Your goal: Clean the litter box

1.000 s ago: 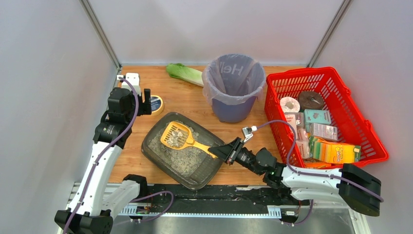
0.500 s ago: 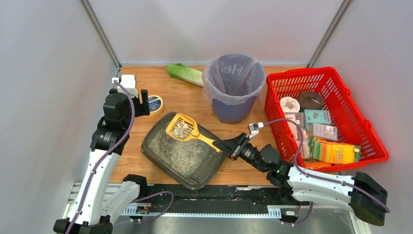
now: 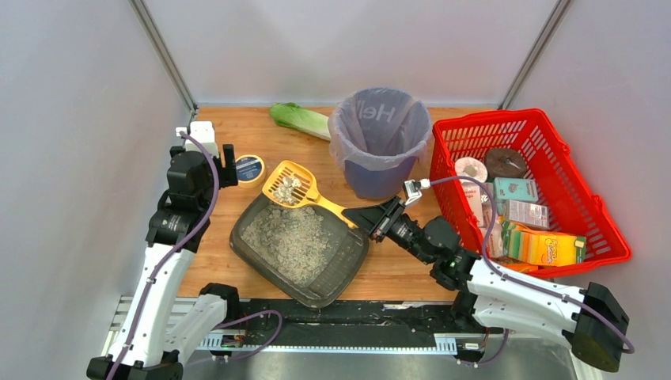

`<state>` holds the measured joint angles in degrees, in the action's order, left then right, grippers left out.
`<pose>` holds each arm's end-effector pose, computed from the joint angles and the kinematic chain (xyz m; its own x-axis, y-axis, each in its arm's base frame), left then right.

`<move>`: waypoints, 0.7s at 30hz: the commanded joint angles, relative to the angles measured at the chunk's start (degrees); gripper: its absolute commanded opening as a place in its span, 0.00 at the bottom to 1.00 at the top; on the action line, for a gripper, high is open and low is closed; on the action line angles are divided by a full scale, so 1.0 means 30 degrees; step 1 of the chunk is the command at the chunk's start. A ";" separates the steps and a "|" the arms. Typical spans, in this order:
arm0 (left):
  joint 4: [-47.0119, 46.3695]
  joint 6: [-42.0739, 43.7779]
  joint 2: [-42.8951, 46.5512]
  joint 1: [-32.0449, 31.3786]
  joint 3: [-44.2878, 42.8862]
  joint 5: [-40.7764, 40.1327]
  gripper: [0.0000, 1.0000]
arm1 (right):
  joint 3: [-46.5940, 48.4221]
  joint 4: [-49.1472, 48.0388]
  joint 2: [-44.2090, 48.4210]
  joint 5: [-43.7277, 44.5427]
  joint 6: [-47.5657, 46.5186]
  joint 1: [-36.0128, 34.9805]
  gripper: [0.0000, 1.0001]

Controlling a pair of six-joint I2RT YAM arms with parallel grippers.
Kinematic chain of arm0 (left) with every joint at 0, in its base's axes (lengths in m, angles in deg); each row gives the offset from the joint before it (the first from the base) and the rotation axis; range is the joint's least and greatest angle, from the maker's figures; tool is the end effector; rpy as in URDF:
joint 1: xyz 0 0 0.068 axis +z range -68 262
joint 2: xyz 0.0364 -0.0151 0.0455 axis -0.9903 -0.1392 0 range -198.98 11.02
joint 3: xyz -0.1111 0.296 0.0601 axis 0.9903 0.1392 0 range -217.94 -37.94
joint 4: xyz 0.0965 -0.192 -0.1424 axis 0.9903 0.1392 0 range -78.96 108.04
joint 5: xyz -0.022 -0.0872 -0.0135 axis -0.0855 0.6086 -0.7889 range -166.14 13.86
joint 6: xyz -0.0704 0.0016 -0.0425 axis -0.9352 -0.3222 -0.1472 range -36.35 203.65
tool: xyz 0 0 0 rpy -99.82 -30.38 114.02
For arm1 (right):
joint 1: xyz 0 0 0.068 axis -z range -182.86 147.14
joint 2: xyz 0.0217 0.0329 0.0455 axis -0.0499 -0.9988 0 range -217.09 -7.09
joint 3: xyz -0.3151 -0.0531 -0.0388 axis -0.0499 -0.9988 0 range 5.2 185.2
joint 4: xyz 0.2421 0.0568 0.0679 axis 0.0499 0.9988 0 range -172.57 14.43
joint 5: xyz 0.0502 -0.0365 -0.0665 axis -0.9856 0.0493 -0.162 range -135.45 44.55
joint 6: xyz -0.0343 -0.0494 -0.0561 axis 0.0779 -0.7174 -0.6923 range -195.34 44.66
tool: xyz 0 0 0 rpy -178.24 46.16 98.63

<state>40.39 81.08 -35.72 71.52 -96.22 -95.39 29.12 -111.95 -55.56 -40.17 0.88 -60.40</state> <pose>0.1651 -0.0065 0.4062 -0.2942 0.0115 -0.9557 -0.1501 0.9870 0.0580 0.1132 0.1657 0.3156 -0.7575 0.6111 -0.2297 -0.2322 0.0767 0.9696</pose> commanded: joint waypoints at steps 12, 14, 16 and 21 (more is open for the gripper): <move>-0.0377 0.0124 0.0258 -0.0022 -0.0055 -0.0616 0.83 | 0.4914 -0.1278 -0.2533 -0.4658 -0.0068 0.4237 0.00; -0.0377 0.0095 0.0229 -0.0022 -0.0055 -0.0616 0.83 | 0.5353 -0.1191 -0.2681 -0.4835 0.0049 0.4704 0.00; -0.0377 0.0124 0.0258 -0.0022 -0.0085 -0.0558 0.84 | 0.5560 -0.0811 -0.2712 -0.4836 0.0080 0.5057 0.00; -0.0377 0.0124 0.0288 -0.0022 -0.0085 -0.0587 0.84 | 0.4979 -0.1451 -0.2186 -0.4983 0.0430 0.7047 0.00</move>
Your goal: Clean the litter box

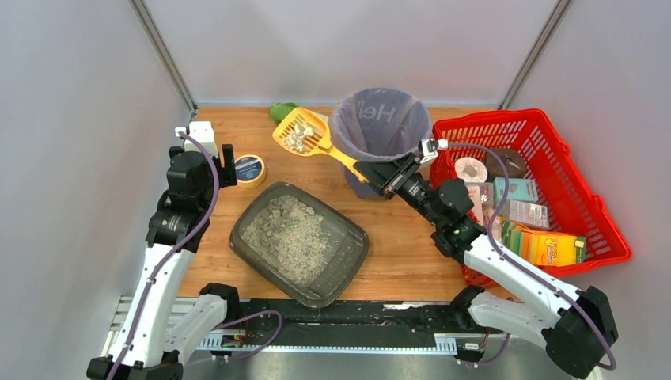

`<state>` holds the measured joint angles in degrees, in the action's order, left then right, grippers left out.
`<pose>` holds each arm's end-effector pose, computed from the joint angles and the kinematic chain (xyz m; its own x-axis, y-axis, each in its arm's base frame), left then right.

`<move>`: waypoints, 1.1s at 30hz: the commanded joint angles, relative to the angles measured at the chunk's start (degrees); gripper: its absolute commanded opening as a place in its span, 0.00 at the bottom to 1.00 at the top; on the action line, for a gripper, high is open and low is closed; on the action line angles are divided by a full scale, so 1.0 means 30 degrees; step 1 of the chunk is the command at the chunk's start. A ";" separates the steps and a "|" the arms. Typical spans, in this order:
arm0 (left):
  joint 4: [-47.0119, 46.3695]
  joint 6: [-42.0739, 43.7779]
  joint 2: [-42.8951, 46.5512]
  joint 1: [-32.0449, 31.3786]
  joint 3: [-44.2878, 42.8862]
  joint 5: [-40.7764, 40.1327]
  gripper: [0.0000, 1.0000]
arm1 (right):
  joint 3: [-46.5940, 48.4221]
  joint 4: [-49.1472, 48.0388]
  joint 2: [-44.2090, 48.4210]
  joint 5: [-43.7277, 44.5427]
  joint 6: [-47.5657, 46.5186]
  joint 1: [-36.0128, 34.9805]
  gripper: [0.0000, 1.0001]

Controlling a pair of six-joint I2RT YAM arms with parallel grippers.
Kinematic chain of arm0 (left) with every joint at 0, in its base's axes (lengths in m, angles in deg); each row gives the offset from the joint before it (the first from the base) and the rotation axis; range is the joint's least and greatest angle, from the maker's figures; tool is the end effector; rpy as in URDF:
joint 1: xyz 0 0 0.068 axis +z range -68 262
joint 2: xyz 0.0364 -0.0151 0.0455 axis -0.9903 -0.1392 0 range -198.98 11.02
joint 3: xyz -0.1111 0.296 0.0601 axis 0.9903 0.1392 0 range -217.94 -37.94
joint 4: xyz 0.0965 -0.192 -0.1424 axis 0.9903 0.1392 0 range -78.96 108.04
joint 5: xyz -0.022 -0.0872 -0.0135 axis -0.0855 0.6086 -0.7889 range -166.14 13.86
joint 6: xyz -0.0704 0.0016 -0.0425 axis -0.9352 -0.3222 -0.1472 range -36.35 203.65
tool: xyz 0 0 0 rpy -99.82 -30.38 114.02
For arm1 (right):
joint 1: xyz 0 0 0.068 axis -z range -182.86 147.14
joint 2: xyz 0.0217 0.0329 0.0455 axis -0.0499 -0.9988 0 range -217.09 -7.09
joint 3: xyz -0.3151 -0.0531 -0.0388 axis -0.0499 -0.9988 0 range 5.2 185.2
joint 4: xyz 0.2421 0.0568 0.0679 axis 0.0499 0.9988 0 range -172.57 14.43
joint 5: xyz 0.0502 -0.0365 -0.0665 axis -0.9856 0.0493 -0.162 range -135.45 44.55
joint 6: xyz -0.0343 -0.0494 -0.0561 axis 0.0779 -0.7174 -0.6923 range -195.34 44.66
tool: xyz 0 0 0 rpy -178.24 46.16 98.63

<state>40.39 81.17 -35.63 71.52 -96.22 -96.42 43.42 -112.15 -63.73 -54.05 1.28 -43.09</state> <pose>0.1645 -0.0052 0.4066 -0.2923 0.0129 -0.9563 -0.1667 0.9839 0.0642 0.1739 0.1612 0.3850 -0.6961 0.6711 -0.2551 -0.3174 0.0311 0.9478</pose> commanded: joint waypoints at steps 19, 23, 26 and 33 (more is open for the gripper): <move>-0.0582 0.0065 0.0258 -0.0022 0.0062 0.0428 0.83 | 0.1703 0.7895 0.6195 0.2018 -0.8688 0.6757 0.00; -0.0552 0.0065 0.0317 -0.0051 0.0003 0.0517 0.84 | 0.2962 1.0381 0.5786 0.0969 -1.0830 0.8247 0.00; -0.0640 0.0065 0.0434 -0.0022 0.0062 0.0634 0.83 | 0.3227 1.0477 0.5232 -0.1105 -1.1446 0.9681 0.00; -0.0699 0.0094 0.0317 -0.0022 0.0062 0.0897 0.83 | 0.4427 1.1529 0.3736 -0.4922 -1.4168 1.1007 0.00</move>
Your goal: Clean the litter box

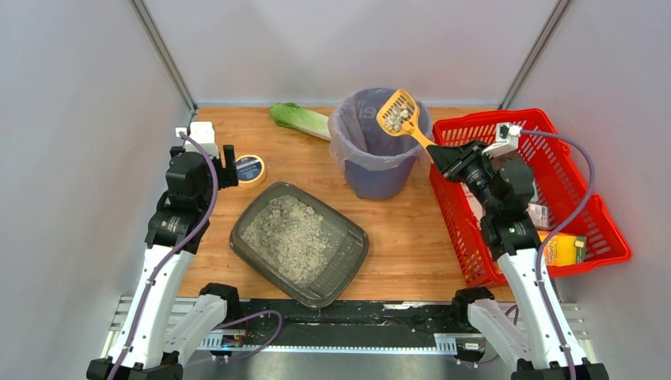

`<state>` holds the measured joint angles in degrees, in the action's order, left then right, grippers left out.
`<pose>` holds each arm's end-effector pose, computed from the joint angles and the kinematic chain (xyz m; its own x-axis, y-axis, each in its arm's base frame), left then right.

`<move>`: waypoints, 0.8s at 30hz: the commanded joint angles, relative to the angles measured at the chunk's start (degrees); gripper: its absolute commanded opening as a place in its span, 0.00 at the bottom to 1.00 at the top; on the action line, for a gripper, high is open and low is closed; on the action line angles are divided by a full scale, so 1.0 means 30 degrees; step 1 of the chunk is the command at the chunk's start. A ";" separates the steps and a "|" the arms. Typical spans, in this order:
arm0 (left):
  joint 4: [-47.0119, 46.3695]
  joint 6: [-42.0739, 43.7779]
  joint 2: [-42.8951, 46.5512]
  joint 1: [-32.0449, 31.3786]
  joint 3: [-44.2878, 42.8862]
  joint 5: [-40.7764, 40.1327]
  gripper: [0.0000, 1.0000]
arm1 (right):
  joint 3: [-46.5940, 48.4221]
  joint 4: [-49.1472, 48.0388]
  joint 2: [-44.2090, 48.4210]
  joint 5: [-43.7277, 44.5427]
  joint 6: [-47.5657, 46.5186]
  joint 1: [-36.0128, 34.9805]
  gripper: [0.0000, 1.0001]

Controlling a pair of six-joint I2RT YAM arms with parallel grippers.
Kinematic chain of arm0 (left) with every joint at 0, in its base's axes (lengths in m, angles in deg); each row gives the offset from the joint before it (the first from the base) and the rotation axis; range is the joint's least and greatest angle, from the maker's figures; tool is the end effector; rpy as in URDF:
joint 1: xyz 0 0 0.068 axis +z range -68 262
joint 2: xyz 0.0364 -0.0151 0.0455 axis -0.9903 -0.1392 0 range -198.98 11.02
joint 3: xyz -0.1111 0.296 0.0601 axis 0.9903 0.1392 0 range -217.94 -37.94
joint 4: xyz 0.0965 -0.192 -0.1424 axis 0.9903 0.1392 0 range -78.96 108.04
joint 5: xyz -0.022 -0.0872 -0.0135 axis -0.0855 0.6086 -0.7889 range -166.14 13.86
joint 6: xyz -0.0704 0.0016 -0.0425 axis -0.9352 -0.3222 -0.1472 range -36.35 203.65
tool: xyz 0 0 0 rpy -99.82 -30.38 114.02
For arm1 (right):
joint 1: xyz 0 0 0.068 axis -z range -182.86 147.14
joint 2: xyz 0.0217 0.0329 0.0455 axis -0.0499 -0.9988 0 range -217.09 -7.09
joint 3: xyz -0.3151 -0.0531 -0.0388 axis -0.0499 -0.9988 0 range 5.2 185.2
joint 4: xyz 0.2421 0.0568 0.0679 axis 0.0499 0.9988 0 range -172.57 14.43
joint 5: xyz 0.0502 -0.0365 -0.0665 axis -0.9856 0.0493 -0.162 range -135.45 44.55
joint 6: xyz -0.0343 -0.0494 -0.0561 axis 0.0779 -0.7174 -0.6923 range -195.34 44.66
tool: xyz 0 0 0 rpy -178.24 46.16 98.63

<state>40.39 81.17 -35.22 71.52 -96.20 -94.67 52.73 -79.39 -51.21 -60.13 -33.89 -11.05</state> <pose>0.1627 -0.0069 0.4072 -0.2871 0.0115 -0.9578 -0.1382 0.9890 0.0533 0.1703 0.0429 0.4073 -0.2543 0.6104 -0.7501 -0.2939 0.6902 0.6613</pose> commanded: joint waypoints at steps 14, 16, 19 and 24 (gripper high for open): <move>-0.0641 -0.0169 -0.0026 -0.0022 -0.0033 0.1106 0.83 | 0.3640 0.4774 -0.0118 -0.5331 -0.9742 0.0326 0.00; -0.0670 -0.0169 -0.0056 -0.0022 -0.0004 0.1077 0.83 | 0.3202 0.4332 0.0086 -0.5129 -1.0358 0.0268 0.00; -0.0670 -0.0227 -0.0202 -0.0022 -0.0033 0.1135 0.83 | 0.3142 0.4242 0.0233 -0.4107 -1.1354 0.0151 0.00; -0.0611 -0.0257 -0.0173 -0.0022 -0.0063 0.1282 0.83 | 0.2908 0.4507 0.0877 -0.2696 -1.2877 -0.0318 0.00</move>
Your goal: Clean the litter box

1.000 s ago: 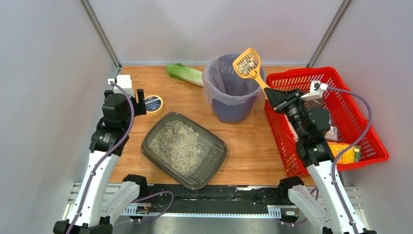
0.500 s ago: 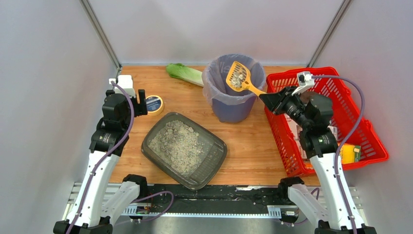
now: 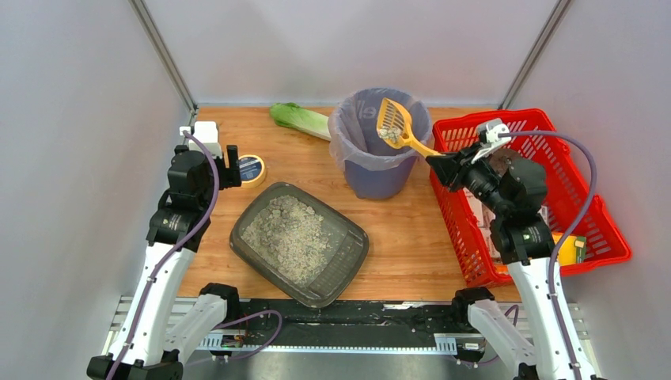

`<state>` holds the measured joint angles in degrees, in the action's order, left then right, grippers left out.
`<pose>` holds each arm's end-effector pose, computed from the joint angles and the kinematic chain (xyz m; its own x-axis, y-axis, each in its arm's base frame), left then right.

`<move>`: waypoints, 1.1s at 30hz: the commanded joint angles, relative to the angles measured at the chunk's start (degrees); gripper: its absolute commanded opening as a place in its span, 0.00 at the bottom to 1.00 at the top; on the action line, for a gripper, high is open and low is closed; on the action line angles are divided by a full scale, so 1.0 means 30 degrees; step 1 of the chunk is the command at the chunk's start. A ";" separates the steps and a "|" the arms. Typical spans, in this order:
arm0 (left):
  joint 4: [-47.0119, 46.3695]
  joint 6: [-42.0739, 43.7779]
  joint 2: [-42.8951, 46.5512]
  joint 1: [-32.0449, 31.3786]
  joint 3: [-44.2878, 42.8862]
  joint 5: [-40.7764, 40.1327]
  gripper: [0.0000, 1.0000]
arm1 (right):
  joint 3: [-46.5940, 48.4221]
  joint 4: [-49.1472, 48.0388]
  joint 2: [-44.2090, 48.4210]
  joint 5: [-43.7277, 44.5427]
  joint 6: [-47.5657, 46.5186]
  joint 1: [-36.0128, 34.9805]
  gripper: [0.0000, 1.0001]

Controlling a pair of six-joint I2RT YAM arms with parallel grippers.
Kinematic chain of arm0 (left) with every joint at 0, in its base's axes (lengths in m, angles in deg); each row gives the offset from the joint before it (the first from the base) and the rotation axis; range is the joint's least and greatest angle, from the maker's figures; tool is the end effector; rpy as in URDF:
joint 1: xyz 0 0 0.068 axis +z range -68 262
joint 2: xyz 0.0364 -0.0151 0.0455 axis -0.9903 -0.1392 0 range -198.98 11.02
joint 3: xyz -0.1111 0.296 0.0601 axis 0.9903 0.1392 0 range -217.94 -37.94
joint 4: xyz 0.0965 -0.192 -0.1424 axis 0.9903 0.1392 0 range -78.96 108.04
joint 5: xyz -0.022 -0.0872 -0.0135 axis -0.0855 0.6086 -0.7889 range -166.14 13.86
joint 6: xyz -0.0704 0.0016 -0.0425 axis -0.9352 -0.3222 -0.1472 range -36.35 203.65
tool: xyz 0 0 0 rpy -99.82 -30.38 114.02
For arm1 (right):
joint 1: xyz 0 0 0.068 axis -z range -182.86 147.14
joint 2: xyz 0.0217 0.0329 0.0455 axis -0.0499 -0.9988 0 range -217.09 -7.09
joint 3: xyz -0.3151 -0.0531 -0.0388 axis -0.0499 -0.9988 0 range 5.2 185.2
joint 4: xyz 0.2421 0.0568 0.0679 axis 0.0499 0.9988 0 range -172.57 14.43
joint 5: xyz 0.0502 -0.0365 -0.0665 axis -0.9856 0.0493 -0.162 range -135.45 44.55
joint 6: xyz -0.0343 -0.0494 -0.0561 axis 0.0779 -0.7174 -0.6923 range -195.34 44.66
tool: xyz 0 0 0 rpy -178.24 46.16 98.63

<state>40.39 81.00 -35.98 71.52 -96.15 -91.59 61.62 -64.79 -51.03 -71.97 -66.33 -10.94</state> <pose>0.1670 -0.0115 0.4047 -0.3023 0.0107 -0.9531 -0.0875 0.9954 0.0389 0.1475 0.0533 0.4297 -0.1790 0.1162 -0.9770 -0.5446 0.8153 0.1967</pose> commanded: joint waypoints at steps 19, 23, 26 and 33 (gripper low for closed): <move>-0.0582 -0.0111 0.0199 -0.0022 -0.0077 0.0197 0.83 | -0.0524 0.2250 -0.0382 1.1419 -0.7022 -0.8265 0.00; -0.0611 -0.0111 0.0170 -0.0022 -0.0048 0.0137 0.83 | -0.1318 0.0171 0.0873 1.1156 -0.6258 -0.8265 0.00; -0.0582 -0.0082 0.0140 -0.0022 -0.0048 0.0138 0.83 | -0.0734 -0.1265 0.1578 1.1389 -0.6198 -0.8265 0.00; -0.0611 -0.0081 0.0141 -0.0022 -0.0019 0.0050 0.83 | -0.0351 -0.3817 0.3015 1.1449 -0.5585 -0.8265 0.00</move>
<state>40.39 81.00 -35.96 71.52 -96.15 -91.30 58.19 -68.17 -44.32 -38.44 -85.14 -35.57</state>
